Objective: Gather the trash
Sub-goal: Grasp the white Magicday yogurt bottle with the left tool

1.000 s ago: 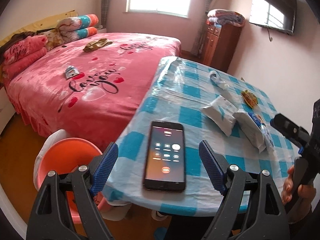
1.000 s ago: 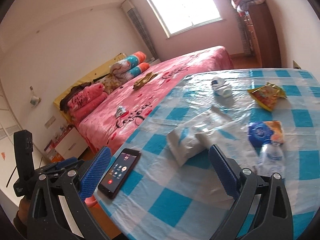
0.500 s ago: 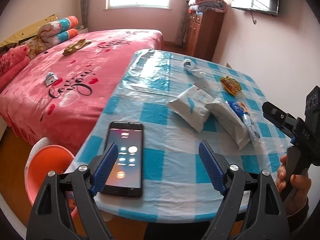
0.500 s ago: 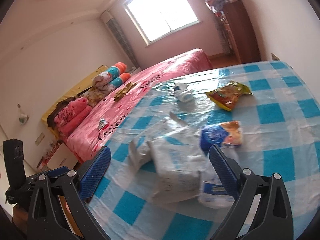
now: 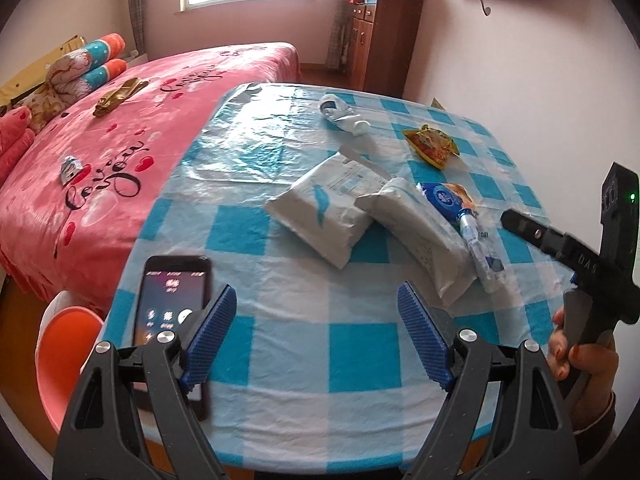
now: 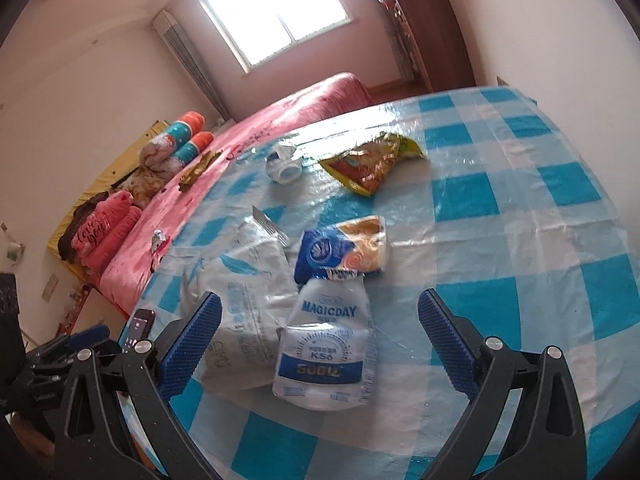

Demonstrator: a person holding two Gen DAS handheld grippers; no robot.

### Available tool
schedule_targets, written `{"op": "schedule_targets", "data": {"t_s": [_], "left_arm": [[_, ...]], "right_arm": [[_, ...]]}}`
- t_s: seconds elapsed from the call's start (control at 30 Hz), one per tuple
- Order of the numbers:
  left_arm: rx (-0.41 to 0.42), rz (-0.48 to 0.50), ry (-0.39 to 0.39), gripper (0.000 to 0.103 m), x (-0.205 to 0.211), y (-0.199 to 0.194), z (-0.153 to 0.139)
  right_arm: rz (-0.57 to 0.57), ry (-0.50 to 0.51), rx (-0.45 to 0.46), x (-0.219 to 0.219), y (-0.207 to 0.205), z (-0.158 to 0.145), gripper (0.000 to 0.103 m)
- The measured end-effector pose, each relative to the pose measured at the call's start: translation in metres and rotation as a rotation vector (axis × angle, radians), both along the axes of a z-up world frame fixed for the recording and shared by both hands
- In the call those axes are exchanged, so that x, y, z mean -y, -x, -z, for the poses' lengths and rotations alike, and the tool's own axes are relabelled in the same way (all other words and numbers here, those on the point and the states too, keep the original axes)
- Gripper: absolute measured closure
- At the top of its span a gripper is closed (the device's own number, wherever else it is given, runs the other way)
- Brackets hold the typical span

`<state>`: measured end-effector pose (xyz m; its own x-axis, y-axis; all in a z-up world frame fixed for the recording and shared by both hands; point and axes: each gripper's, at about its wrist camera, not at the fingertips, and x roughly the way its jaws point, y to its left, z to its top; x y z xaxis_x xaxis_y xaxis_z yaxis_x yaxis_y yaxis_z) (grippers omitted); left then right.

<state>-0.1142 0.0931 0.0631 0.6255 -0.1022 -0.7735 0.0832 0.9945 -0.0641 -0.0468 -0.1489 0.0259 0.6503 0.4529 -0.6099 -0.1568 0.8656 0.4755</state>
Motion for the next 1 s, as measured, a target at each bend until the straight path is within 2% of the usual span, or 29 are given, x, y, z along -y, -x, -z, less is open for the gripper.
{"op": "schedule_targets", "data": {"t_s": [0.23,0.37,0.5,0.73,1.0], "left_arm": [[-0.028,0.006,0.023,0.019,0.02,-0.049,-0.013],[-0.048,-0.011,0.046,0.019,0.033,-0.099,-0.018],[-0.06,-0.033,0.071,0.019,0.043,-0.155,-0.018],[-0.126,-0.15,0.099,0.019,0.049,-0.255,0.009],[-0.177,-0.199,0.055,0.019,0.06,-0.312,0.033]], "right_arm": [[-0.034,0.029,-0.016,-0.006,-0.002,0.006,0.006],[-0.046,0.04,0.0,-0.009,-0.001,0.004,0.006],[-0.048,-0.008,0.002,-0.002,-0.003,0.004,0.006],[-0.031,-0.06,0.022,0.014,-0.006,0.001,0.006],[-0.045,-0.075,0.019,0.019,-0.012,0.004,0.006]]}}
